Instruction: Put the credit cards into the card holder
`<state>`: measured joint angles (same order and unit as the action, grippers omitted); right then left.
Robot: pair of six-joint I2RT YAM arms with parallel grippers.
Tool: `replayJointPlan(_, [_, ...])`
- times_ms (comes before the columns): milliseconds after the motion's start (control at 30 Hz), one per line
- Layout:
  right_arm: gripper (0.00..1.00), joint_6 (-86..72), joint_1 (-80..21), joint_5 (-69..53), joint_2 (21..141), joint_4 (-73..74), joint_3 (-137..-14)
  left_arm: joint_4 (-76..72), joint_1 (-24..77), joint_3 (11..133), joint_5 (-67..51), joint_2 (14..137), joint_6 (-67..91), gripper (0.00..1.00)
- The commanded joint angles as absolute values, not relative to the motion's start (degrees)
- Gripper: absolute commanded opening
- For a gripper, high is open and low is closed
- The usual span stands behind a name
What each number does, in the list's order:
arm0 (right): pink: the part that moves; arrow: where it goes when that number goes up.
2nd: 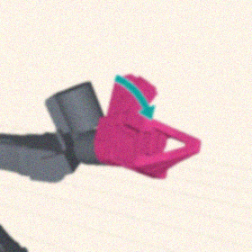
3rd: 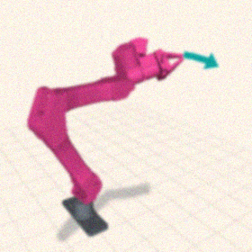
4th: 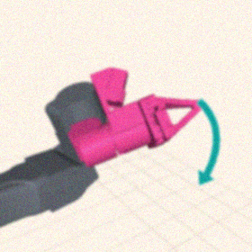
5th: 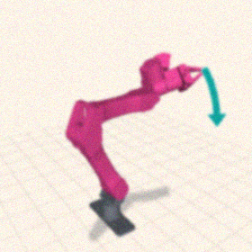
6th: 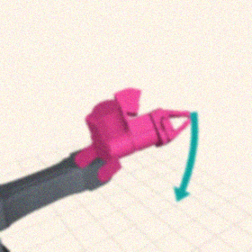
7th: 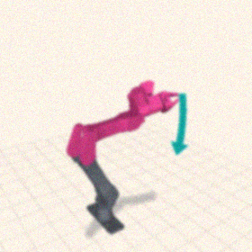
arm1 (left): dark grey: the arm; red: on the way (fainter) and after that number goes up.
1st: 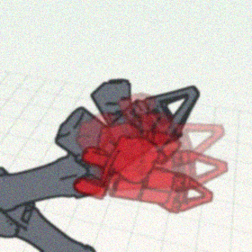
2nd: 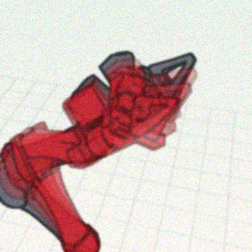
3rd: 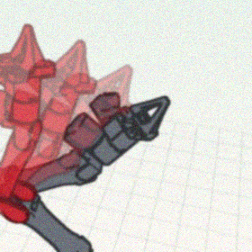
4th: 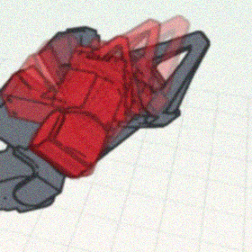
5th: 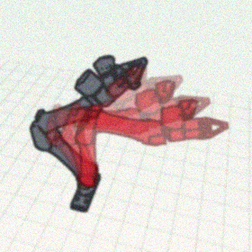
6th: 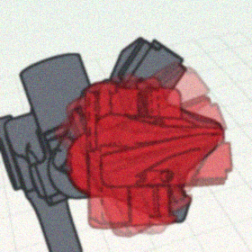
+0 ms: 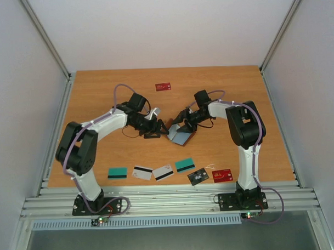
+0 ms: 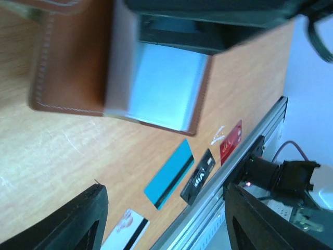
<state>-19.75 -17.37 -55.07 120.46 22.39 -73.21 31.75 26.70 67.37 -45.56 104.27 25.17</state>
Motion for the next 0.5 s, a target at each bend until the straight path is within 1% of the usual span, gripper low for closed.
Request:
replayJointPlan(0, [0.55, -16.07, -17.56, -55.21, 122.90, 27.94, -75.78, 36.97, 26.94, 68.59, -43.60, 97.81, 18.32, 0.63])
replayJointPlan(133, [0.55, -15.46, -17.58, -55.75, 124.48, 29.11, -77.62, 35.79, 27.83, 70.17, -45.44, 98.21, 14.58, 0.62])
replayJointPlan(267, [0.56, -12.71, -17.67, -55.69, 125.50, 32.23, -79.84, 38.72, 31.25, 76.69, -43.65, 103.80, 9.05, 0.60])
replayJointPlan(467, [0.60, -8.46, -17.68, -56.89, 126.20, 35.90, -82.72, 34.94, 33.27, 82.12, -43.33, 111.38, 9.74, 0.56])
